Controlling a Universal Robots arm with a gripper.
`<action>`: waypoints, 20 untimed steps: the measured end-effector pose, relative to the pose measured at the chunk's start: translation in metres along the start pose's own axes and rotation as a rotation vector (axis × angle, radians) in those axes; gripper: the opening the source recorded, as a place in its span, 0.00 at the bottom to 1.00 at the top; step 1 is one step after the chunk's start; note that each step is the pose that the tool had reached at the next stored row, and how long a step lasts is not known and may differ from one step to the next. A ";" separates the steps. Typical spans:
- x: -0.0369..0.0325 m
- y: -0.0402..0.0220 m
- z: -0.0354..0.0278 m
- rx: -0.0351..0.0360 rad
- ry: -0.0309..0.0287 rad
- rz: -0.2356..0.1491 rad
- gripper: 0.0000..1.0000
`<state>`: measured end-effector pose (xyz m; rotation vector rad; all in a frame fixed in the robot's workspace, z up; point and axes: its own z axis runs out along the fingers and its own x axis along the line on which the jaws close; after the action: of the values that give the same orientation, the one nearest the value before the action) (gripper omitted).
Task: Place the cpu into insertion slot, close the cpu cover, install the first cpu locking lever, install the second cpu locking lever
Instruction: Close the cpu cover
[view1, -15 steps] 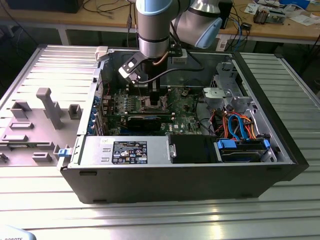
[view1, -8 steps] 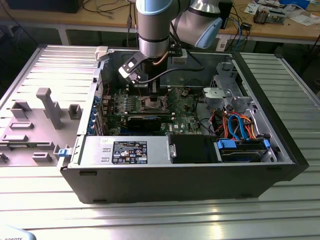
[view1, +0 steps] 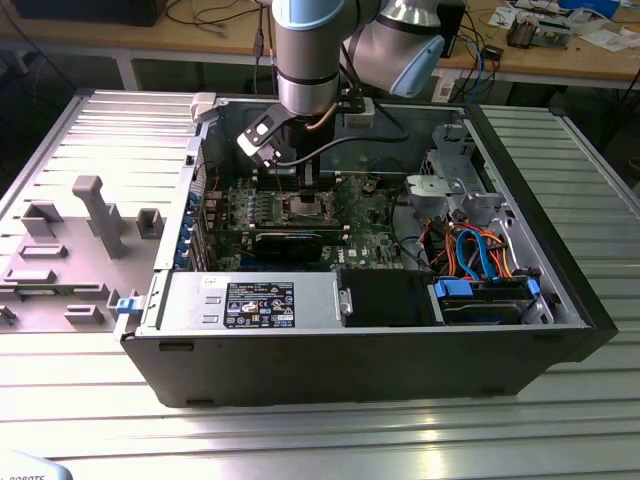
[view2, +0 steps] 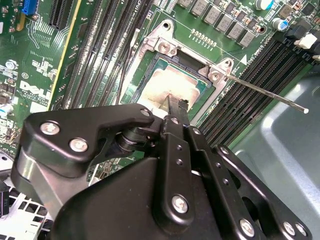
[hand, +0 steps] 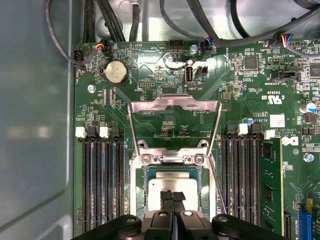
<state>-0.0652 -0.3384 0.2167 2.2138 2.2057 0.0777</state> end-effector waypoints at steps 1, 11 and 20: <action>0.0000 0.0000 0.0000 0.0000 0.0000 0.000 0.11; 0.0000 0.0001 -0.0002 0.0001 -0.0001 0.000 0.11; 0.0000 0.0062 0.0004 0.0181 -0.0004 0.000 0.11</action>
<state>-0.0590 -0.3384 0.2166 2.2232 2.2146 0.0575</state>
